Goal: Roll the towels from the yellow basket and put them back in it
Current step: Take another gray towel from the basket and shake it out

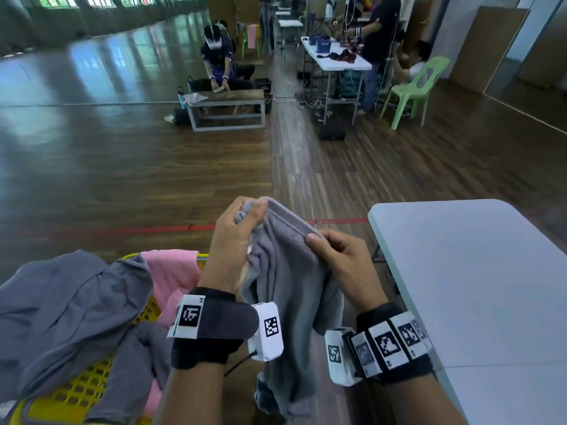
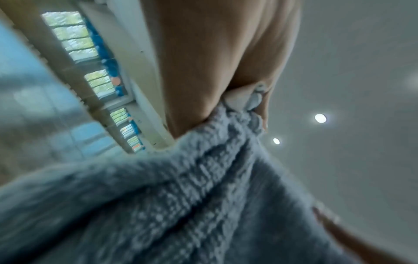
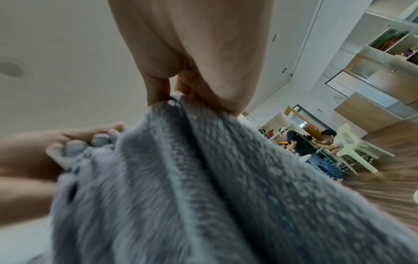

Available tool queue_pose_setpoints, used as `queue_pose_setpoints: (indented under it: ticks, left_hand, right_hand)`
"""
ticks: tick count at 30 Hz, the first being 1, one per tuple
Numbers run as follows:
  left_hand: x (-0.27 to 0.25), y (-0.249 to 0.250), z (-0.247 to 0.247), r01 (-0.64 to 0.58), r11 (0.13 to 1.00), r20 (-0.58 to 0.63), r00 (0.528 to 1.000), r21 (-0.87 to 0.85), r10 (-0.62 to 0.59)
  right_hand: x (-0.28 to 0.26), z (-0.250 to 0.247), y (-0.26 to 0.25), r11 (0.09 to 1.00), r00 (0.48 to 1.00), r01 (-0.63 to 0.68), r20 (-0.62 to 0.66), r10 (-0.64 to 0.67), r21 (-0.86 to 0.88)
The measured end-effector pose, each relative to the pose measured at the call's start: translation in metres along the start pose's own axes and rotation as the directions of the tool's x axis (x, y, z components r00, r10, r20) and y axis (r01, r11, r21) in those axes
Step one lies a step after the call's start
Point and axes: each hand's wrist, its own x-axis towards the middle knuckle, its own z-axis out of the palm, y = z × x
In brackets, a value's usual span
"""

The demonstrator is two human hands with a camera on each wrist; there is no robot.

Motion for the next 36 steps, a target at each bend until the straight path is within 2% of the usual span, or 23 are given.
queue_pose_setpoints:
  ticks: [3,5,7,10,12,14,15,17,18,19,22,26,32,34,36]
  left_hand:
    - [-0.002,-0.012,0.010,0.016,0.973,0.199,0.978,0.230,-0.063]
    - [-0.002,-0.018,0.022,0.017,0.958,0.292,0.951,0.286,-0.104]
    - [0.004,-0.019,0.031,0.028,0.965,0.302,0.947,0.262,-0.110]
    - [0.015,-0.019,0.041,0.063,0.980,0.237,0.965,0.191,-0.109]
    - [0.025,-0.020,0.047,0.078,0.974,0.170,0.979,0.212,-0.115]
    - [0.033,-0.024,0.056,0.082,0.953,0.178,0.974,0.292,-0.138]
    - [0.036,-0.028,0.062,0.080,0.933,0.229,0.959,0.352,-0.168]
    - [0.038,-0.036,0.077,0.097,0.895,0.358,0.893,0.436,-0.271]
    - [0.038,-0.040,0.087,0.119,0.890,0.403,0.860,0.440,-0.314]
    - [0.040,-0.043,0.094,0.127,0.890,0.417,0.849,0.438,-0.326]
    - [0.057,-0.049,0.103,0.062,0.891,0.329,0.916,0.449,-0.229]
    - [0.089,-0.051,0.089,0.078,0.888,0.221,0.955,0.454,-0.196]
    - [0.145,-0.051,0.043,0.063,0.871,0.169,0.972,0.487,-0.165]
    - [0.163,-0.055,0.030,0.079,0.869,0.156,0.972,0.489,-0.177]
    - [0.181,-0.063,0.025,0.105,0.856,0.162,0.963,0.506,-0.214]
  right_hand:
    - [0.005,-0.002,-0.014,0.995,0.995,0.096,-0.012,-0.096,-0.012]
    - [0.012,-0.006,-0.018,0.991,0.990,0.132,-0.049,-0.132,-0.020]
    - [0.017,-0.016,-0.013,0.993,0.990,0.110,-0.086,-0.113,-0.033]
    - [0.016,-0.036,0.008,0.999,0.999,0.023,-0.041,-0.025,-0.046]
    - [0.015,-0.051,0.022,0.998,0.999,-0.030,-0.024,0.029,-0.058]
    - [0.019,-0.069,0.027,0.996,0.999,-0.038,-0.023,0.036,-0.077]
    - [0.023,-0.079,0.025,0.994,1.000,-0.018,-0.026,0.015,-0.106]
    - [0.037,-0.094,0.016,0.986,0.999,0.038,-0.015,-0.041,-0.163]
    - [0.045,-0.100,0.011,0.984,0.998,0.055,0.001,-0.055,-0.170]
    - [0.052,-0.104,0.008,0.983,0.998,0.062,0.020,-0.060,-0.173]
    - [0.070,-0.117,0.014,0.974,0.997,0.069,0.057,-0.058,-0.215]
    - [0.087,-0.136,0.051,0.940,0.995,-0.015,0.085,0.047,-0.340]
    - [0.096,-0.159,0.126,0.843,0.969,-0.186,0.051,0.244,-0.505]
    - [0.103,-0.158,0.136,0.830,0.953,-0.238,0.043,0.299,-0.505]
    - [0.117,-0.151,0.134,0.848,0.958,-0.252,0.006,0.287,-0.466]
